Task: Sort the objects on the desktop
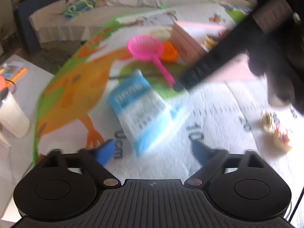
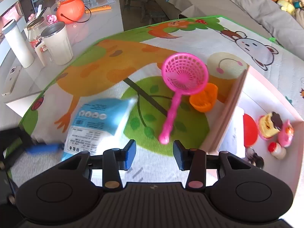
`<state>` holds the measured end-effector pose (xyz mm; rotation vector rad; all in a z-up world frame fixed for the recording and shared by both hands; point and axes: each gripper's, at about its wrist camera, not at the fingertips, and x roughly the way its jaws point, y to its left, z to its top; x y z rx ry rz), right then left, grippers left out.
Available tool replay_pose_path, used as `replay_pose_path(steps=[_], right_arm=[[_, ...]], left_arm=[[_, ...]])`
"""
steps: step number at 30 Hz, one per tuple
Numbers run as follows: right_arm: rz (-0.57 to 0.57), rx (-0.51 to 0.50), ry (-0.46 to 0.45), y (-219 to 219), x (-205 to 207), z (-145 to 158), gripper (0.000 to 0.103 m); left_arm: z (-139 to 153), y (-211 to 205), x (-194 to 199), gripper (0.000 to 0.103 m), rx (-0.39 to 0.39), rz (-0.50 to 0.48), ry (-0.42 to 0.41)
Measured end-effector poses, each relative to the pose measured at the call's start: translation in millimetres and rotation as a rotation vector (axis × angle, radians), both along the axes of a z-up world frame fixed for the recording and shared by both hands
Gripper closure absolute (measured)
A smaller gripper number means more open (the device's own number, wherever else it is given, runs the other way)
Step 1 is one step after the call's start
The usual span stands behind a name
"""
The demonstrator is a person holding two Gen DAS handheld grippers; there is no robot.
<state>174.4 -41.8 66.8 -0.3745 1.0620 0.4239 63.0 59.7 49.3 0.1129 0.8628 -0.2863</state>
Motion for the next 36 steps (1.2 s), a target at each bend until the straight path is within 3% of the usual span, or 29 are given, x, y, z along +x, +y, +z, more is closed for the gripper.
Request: replay_pose_path(steps=[7,12,16,21,27,30,33,36], right_arm=[[-0.002,-0.036,-0.038,-12,-15,6,0.055],[-0.020,-0.065,-0.042,-18,-11,3,0.055],[-0.027,-0.069,-0.022,-29,-11,-2,0.055],[-0.037,-0.102,0.006,-44,-14,-11,0.055],[-0.041,-0.103,0.011,-49,-18,-13,0.055],[-0.032,-0.106,0.001,-47,-21,-9,0.052],[-0.014,-0.118,-0.001,-47,-28,-6,0.046],[-0.004,-0.137,0.022,-57,-42,-5,0.033]], left_arm=[[23,1,23,0.002,-0.025,0.122,-0.030],[-6,-1,56,0.002,-0.033,0.170,0.083],[-16,1,54,0.031,-0.065,0.134,0.109],[-16,1,45,0.036,-0.048,0.102,0.111],[-11,-2,16,0.035,-0.028,0.012,0.171],[-9,-4,-1,0.027,-0.012,-0.031,0.179],[-8,-4,-7,0.017,0.014,-0.023,0.145],[-8,-1,-4,0.015,0.010,-0.003,0.136]])
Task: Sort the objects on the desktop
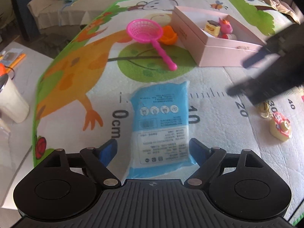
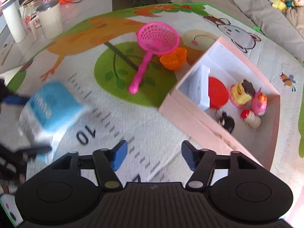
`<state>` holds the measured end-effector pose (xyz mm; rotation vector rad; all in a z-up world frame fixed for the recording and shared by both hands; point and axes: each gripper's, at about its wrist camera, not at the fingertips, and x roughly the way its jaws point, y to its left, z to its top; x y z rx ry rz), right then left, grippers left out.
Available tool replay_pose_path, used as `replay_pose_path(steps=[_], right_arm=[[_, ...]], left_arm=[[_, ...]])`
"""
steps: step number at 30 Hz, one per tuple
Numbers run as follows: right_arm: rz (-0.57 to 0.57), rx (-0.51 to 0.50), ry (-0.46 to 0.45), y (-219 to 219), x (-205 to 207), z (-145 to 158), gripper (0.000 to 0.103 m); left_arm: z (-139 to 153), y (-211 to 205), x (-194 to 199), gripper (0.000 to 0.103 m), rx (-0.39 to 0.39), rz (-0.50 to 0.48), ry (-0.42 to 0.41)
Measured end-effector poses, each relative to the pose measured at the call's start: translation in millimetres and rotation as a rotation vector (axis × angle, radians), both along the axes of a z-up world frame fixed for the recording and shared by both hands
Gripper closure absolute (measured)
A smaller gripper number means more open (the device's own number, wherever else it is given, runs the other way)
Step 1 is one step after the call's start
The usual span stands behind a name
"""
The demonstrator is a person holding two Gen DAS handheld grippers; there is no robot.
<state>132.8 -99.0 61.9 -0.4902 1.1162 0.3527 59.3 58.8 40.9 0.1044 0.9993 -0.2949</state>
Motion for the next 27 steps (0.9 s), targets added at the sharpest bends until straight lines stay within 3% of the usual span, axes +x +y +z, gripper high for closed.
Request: replay_pose_path(steps=[7,10,16,18,20,23,24,27], right_arm=[[0.047,-0.106,0.148,-30,-53,-21,0.030],[0.055,-0.117,0.131,-38,-66,-26,0.021],[0.011,-0.076,0.154,-56,-66,-23,0.021],[0.012,-0.054,0.170,-59,-69,-22,0.031],[0.003,0.003,0.198,-59,-70,-19,0.056],[-0.010,0.055,0.192,-61,-78,-17,0.057],[-0.007,0.070,0.181,-61,-83,-17,0.057],[-0.019,0.169,0.164,-66,-86,-9,0.057]], left_arm=[[-6,2,4,0.013,-0.014,0.001,0.023],[-7,1,4,0.011,-0.008,0.002,0.019],[-2,-3,3,0.009,0.022,-0.007,0.003],[-2,-5,6,0.009,0.025,-0.010,-0.006],[-3,-8,10,0.009,0.035,0.000,-0.018],[-5,-13,16,0.022,0.041,0.003,-0.021],[-6,-15,17,0.032,0.033,0.002,-0.017],[-2,-26,9,0.039,0.006,-0.047,-0.023]])
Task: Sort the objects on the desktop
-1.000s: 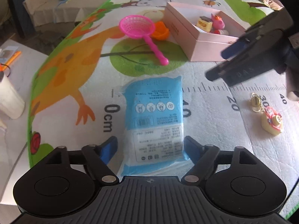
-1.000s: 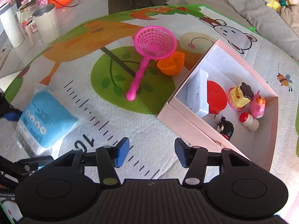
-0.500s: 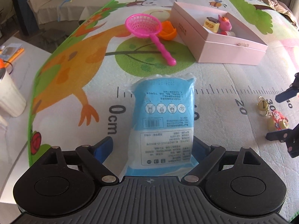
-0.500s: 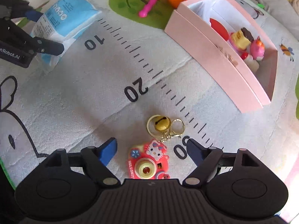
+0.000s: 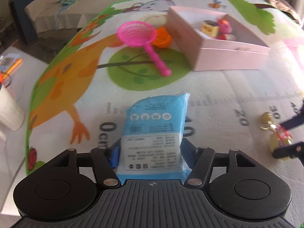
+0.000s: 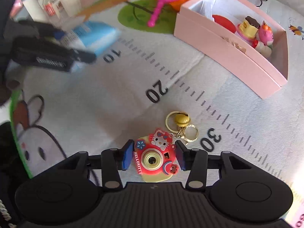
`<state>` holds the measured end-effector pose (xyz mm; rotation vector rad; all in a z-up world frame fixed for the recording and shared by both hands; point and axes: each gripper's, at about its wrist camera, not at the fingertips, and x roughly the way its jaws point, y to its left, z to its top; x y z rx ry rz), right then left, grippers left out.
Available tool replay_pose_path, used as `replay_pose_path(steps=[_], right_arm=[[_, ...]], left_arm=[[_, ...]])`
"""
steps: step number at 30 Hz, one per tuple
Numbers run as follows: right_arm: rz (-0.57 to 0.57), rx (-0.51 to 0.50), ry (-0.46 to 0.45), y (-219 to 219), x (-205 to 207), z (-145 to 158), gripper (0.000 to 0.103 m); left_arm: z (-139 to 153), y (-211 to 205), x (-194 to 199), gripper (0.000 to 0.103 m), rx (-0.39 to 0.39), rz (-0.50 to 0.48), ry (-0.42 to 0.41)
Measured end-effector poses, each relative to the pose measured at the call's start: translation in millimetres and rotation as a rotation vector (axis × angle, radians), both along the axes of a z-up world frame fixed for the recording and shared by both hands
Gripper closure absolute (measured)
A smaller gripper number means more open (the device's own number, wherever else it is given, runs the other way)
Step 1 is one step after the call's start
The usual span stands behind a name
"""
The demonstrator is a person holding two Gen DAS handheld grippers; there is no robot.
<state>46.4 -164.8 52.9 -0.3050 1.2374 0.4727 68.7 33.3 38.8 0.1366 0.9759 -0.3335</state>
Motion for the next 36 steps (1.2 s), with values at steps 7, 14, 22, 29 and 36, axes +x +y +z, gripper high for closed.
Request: replay_pose_path(steps=[7,14,22,29,36], right_arm=[[-0.046,0.056,-0.150,-32,-21,15,0.028],[-0.032,0.134,-0.209,-38,-22,-9,0.028],[0.045,0.234,-0.198,-23,-29,-12,0.040],[-0.029,0.182,-0.196,-27,-38,-10,0.051],[-0.163,0.292,-0.340,-75,-46,85,0.051]], left_arm=[[2,-48,-38,0.032,-0.056,-0.229,-0.001],[-2,-72,-40,0.014,0.070,-0.190,-0.081],[5,-70,-41,0.039,0.049,-0.189,-0.098],[28,-68,-56,0.045,0.045,-0.222,-0.139],[89,-93,-46,0.045,0.025,-0.277,-0.331]])
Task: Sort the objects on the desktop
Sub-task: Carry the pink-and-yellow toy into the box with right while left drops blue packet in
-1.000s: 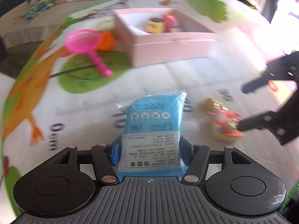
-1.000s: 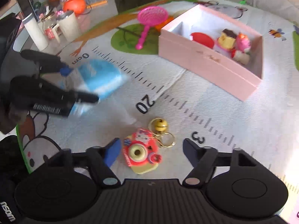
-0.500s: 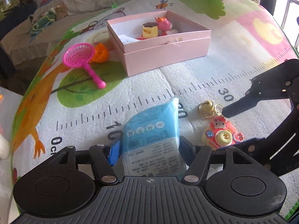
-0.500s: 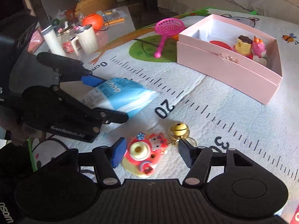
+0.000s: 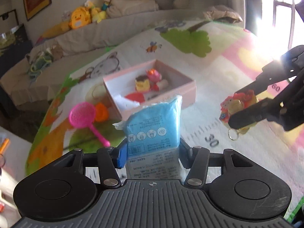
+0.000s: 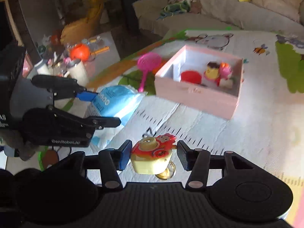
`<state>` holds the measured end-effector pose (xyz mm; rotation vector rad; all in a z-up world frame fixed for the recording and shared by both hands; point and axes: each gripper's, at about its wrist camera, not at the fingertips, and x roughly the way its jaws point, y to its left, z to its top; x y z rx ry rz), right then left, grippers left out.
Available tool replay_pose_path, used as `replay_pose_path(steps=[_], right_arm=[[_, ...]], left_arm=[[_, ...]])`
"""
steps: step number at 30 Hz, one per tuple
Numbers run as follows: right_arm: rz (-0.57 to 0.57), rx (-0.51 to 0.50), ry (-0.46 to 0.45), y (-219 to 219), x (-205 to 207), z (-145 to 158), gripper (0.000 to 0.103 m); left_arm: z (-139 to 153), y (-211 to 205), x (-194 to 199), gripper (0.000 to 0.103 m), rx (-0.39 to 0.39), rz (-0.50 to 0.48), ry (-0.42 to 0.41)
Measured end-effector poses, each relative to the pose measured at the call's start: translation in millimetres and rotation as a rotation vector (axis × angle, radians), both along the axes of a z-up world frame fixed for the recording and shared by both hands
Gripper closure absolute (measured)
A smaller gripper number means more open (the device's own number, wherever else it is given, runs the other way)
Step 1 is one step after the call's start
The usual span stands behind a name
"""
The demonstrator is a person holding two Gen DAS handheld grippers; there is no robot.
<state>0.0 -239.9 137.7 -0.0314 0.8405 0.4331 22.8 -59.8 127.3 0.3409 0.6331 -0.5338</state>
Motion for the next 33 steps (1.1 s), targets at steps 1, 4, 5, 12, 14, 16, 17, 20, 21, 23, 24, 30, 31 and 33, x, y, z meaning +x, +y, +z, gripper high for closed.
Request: replay_pose_path(steps=[1,4,5,12,14,16,17,20,21,23,24,30,31,33], right_arm=[[-0.028,0.011,-0.031,-6,3,14,0.051],[-0.106,0.037,-0.118,-24,15,48,0.051],[-0.131,0.054,-0.140,-29,21,57,0.051],[-0.220,0.137,-0.218,-45,86,92,0.051],[-0.238,0.153,-0.218,-47,111,91,0.050],[-0.264,0.133,-0.192,-46,137,81,0.050],[-0.288,0.131,-0.184,-46,148,75,0.049],[-0.319,0.140,-0.135,-50,169,51,0.049],[-0.331,0.141,-0.111,-51,174,43,0.049],[-0.340,0.128,-0.068,-50,184,25,0.049],[-0.350,0.114,-0.053,-48,189,18,0.049],[-0.260,0.029,-0.016,12,203,-3,0.049],[-0.226,0.018,-0.010,28,205,-4,0.049],[-0.171,0.006,0.007,62,215,-4,0.049]], left_arm=[[8,-4,5,0.045,-0.013,-0.005,-0.029],[26,-15,29,0.045,-0.056,-0.010,-0.080],[30,-19,37,0.045,-0.064,-0.012,-0.095],[49,-44,129,0.018,-0.132,-0.007,-0.154],[43,-43,151,0.008,-0.142,0.010,-0.137],[32,-30,159,0.007,-0.156,0.073,-0.133],[26,-20,159,0.007,-0.176,0.096,-0.119],[-1,17,148,0.005,-0.181,0.161,-0.086],[-12,29,140,0.004,-0.166,0.181,-0.090],[-32,49,129,0.004,-0.143,0.217,-0.081],[-42,61,123,0.004,-0.146,0.232,-0.063],[-95,110,96,0.003,-0.138,0.291,0.001],[-100,115,94,0.003,-0.131,0.305,0.001],[-108,127,92,0.003,-0.147,0.332,0.026]])
